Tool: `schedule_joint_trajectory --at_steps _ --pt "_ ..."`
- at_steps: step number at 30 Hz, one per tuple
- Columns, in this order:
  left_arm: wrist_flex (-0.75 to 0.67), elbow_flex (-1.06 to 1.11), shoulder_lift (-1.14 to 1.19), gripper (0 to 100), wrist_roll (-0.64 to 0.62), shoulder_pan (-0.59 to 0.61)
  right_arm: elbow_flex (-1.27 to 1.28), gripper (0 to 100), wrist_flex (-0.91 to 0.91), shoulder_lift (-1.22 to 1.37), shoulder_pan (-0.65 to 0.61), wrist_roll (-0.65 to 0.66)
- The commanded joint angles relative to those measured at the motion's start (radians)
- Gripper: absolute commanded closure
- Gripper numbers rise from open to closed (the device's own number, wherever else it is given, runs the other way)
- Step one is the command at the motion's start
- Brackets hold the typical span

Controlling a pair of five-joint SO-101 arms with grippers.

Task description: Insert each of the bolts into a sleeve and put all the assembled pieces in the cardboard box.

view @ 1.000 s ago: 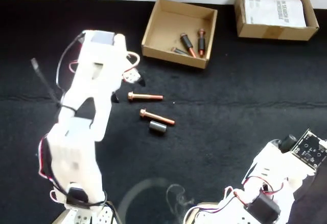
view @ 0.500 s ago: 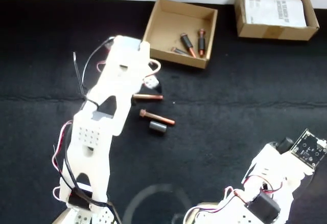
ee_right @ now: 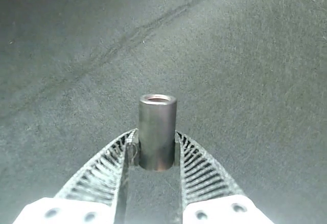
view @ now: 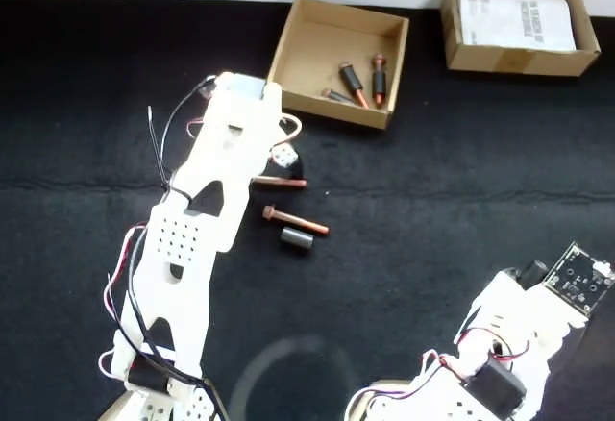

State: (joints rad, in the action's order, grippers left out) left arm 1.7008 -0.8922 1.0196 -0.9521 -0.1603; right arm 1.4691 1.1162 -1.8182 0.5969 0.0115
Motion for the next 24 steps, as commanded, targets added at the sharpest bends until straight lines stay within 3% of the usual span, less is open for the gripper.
schedule_joint_trajectory --at_steps 1,4,7,11,24 --pt "-0.003 -0.033 -0.002 82 -0.003 0.019 0.022 99.2 -0.05 -0.013 0.005 0.003" --pt "-0.008 -0.064 0.004 100 0.072 0.03 0.028 99.2 -0.058 -0.013 0.007 0.003" --pt "-0.005 -0.099 0.004 96 0.098 0.038 0.031 99.2 -0.058 -0.013 0.002 0.003" --pt "-0.003 -0.117 -0.001 99 0.106 0.031 0.033 99.2 -0.058 -0.013 0.001 0.003" --pt "0.051 -0.15 -0.001 98 0.345 -0.064 0.033 99.2 -0.058 -0.013 -0.025 0.011"
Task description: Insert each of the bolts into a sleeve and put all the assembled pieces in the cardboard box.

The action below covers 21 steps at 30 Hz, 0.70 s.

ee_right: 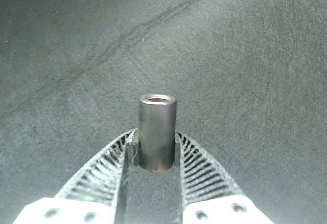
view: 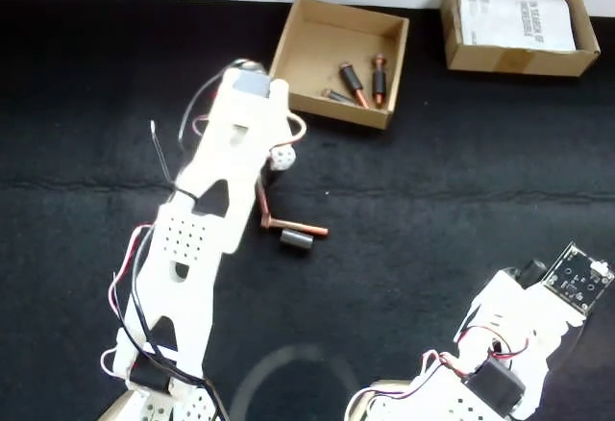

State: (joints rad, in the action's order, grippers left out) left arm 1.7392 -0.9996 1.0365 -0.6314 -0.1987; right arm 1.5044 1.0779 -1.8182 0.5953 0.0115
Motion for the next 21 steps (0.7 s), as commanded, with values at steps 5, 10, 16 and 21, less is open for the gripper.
schedule_joint_trajectory --at_steps 5,10,16,21 --pt "0.012 -0.038 -0.015 81 0.044 -0.022 -0.002 99.2 -0.019 -0.013 -0.044 0.011" --pt "0.012 -0.039 -0.01 65 0.121 -0.018 -0.002 99.2 -0.019 -0.013 -0.045 0.011" --pt "0.006 -0.039 -0.007 64 0.121 -0.008 -0.002 99.2 -0.019 -0.013 -0.045 0.011" --pt "-0.046 -0.039 -0.007 64 0.121 0.013 -0.002 99.2 -0.019 -0.013 -0.045 0.011"
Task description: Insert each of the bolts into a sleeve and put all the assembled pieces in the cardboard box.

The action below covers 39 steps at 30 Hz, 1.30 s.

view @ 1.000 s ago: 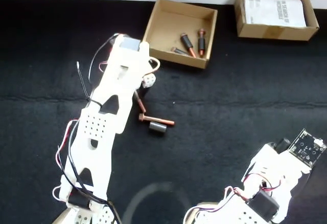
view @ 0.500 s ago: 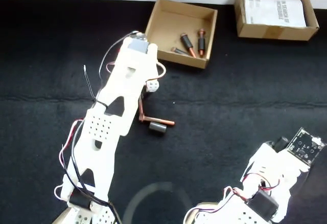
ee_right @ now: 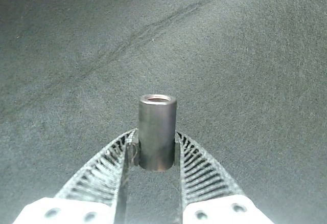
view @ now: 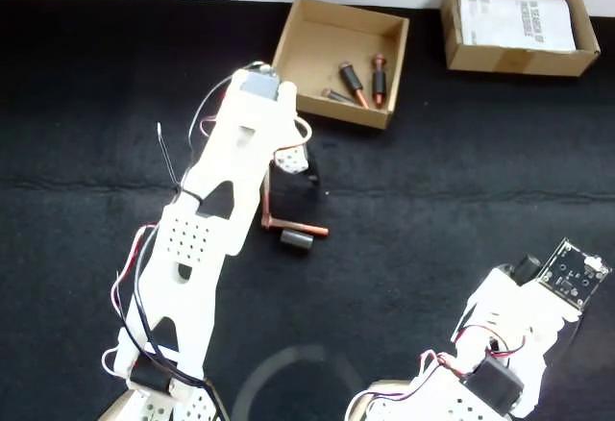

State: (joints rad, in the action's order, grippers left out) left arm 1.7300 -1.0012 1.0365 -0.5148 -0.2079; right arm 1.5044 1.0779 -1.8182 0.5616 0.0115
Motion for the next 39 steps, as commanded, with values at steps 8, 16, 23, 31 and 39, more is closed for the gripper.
schedule_joint_trajectory --at_steps 8,16,23,31,39 --pt "-0.117 -0.036 -0.007 82 0.014 0.09 -0.001 99.2 -0.019 -0.013 -0.012 0.011" --pt "-0.11 -0.022 0.054 99 0.123 0.071 -0.001 99.2 -0.021 -0.013 -0.012 0.011" --pt "-0.112 -0.03 0.082 99 0.118 0.071 0.033 99.2 -0.105 -0.013 -0.01 0.011" --pt "-0.11 -0.188 0.008 99 0.127 0.073 0.061 99.2 -0.223 -0.013 -0.142 0.003" --pt "0.008 -0.564 -0.073 99 0.353 0.061 0.064 99.2 -0.26 -0.013 -0.503 0.003"
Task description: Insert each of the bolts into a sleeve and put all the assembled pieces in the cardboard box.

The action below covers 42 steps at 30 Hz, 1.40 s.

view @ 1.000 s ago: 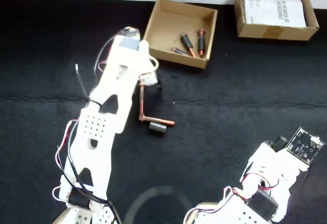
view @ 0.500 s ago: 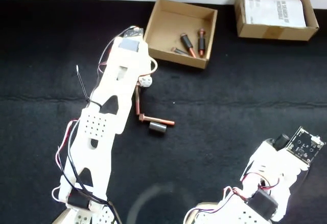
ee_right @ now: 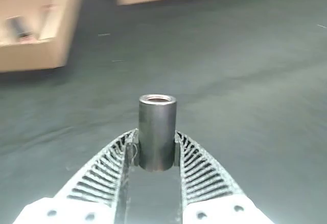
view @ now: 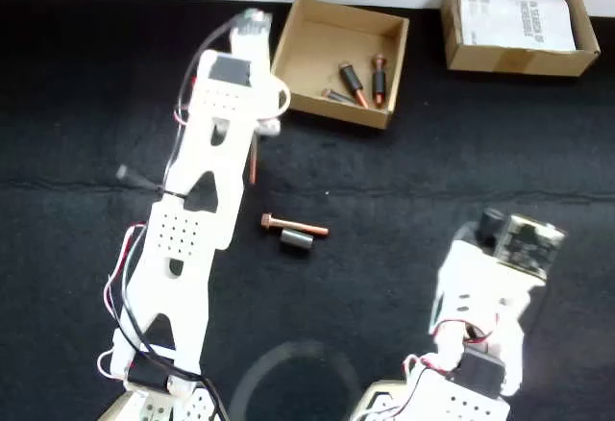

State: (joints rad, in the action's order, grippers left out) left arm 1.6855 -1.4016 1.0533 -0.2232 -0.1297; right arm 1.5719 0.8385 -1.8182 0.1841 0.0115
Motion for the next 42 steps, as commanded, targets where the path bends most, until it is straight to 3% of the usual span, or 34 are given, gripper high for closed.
schedule_joint_trajectory --at_steps 1,9,20,24,33,42 --pt "0.071 -0.217 -0.09 99 0.081 -0.018 -0.004 99.2 -0.021 -0.013 -0.168 0.003" --pt "0.083 -0.249 -0.243 99 0.155 0.027 0.117 99.2 -0.031 -0.012 -0.513 0.009" --pt "0.084 -0.231 -0.475 99 0.155 0.039 0.237 99.2 -0.472 -0.002 -0.631 0.009" --pt "0.086 -0.044 -0.579 99 0.155 0.073 0.237 99.2 -0.562 -0.002 -0.636 0.011" --pt "0.075 0.722 -1.059 99 0.158 0.045 0.237 99.2 -0.561 -0.002 -0.636 0.011" --pt "0.023 0.97 -1.299 99 0.158 -0.038 0.237 99.2 -0.556 -0.002 -0.648 0.011"
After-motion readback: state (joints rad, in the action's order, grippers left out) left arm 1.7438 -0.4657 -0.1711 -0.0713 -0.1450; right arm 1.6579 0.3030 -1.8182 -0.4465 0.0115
